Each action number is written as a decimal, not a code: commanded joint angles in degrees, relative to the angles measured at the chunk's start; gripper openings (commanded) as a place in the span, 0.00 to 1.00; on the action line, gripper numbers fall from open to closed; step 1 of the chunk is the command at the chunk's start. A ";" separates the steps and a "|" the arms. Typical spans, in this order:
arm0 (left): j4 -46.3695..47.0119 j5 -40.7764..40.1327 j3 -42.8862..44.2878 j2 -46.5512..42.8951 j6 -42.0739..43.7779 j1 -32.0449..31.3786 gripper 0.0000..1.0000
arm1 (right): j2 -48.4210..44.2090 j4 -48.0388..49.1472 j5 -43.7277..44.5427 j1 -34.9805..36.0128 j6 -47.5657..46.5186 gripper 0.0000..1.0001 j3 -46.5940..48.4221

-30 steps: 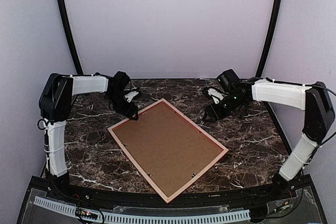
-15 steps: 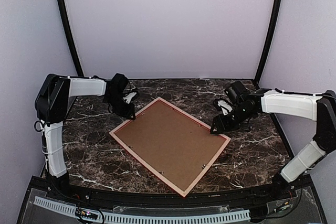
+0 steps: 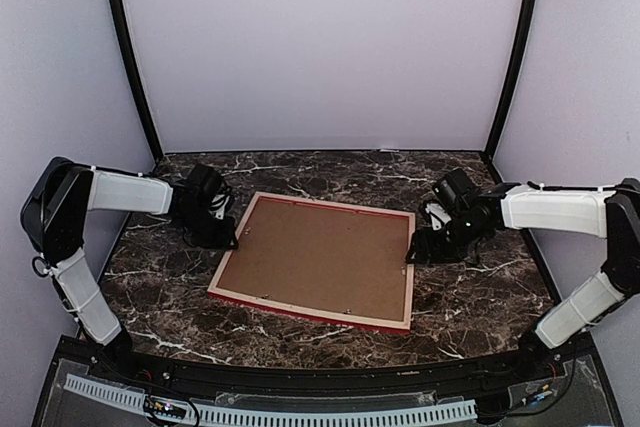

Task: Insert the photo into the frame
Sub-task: Rotate the photo frame at the center of the board, then press the fastener onto the backboard.

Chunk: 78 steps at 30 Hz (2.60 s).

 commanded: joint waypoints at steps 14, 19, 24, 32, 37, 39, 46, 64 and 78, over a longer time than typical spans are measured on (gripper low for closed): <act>-6.79 -1.71 -15.44 -18.36 -20.29 -14.32 0.53 | 9.39 3.34 13.33 -1.20 -0.16 0.57 1.73; -7.48 -5.54 -12.63 -20.84 -16.88 -14.32 0.76 | 9.59 3.61 12.88 -1.68 -1.54 0.43 2.37; -8.08 -7.42 -7.02 -17.08 -11.65 -13.80 0.86 | 9.39 4.13 12.35 -2.39 -3.25 0.31 2.26; -6.85 -5.74 -2.10 -11.58 -4.43 -10.97 0.89 | 8.68 3.49 10.93 -2.44 -7.15 0.13 1.52; -6.22 -3.03 0.18 -7.92 -1.78 -8.50 0.89 | 7.68 4.22 9.33 -2.44 -7.60 0.05 -0.05; -6.25 -2.90 1.24 -6.39 -0.86 -8.45 0.89 | 8.00 4.29 9.23 -2.44 -7.69 0.04 -0.12; -6.96 -1.86 4.77 -1.42 0.26 -8.44 0.90 | 8.83 4.88 7.61 -2.44 -7.74 0.02 -0.28; -9.18 -0.09 0.25 -1.54 0.22 -10.35 0.71 | 10.25 5.27 7.41 -2.44 -8.04 0.02 -0.65; -10.91 0.83 -1.04 -2.47 2.78 -10.41 0.45 | 11.14 4.93 7.33 -2.44 -8.39 0.01 -0.47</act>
